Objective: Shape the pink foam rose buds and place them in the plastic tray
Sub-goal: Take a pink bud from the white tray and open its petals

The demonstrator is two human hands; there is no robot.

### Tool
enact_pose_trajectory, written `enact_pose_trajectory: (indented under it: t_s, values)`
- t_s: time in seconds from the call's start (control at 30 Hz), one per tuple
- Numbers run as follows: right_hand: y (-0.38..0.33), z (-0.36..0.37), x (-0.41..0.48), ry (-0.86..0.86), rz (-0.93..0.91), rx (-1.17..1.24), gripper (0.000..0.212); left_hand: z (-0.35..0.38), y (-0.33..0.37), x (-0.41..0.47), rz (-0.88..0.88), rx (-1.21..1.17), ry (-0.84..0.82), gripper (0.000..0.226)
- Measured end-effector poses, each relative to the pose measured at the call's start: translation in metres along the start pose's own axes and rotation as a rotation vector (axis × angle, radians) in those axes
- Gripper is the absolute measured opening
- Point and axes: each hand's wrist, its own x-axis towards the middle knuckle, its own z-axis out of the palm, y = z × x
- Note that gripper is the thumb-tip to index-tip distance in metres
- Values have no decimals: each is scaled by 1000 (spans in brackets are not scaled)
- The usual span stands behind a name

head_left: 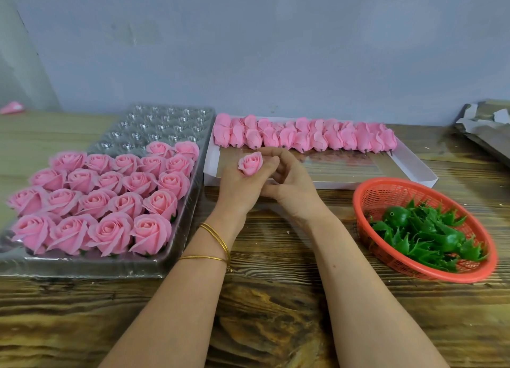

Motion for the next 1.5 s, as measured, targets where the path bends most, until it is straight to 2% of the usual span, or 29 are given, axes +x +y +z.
enact_pose_trajectory:
  t_s: [0.17,0.33,0.53,0.67,0.77,0.97,1.27,1.5]
  values:
    - [-4,-3,-2,-69,25,-14,56,-4,1,3,1,14,-42,5]
    - [-8,-3,-4,-123,11,-63,49,-7,2,4,23,19,-79,20]
    - [-7,0,-4,-106,9,15,53,-3,1,1,46,13,-67,18]
    - [-6,0,-3,-84,13,25,59,-1,-2,3,-9,-5,-34,12]
    - [-6,0,-3,-69,-1,-2,57,-2,-3,5,-31,-22,-35,14]
    - [-7,-1,-3,-72,0,-22,56,-7,-3,6,34,-14,-103,1]
    - [-7,-1,-5,-141,20,-17,50,-8,-6,8,27,9,-87,3]
    - [-7,0,-4,-110,-14,-33,55,-1,-3,4,6,37,-42,21]
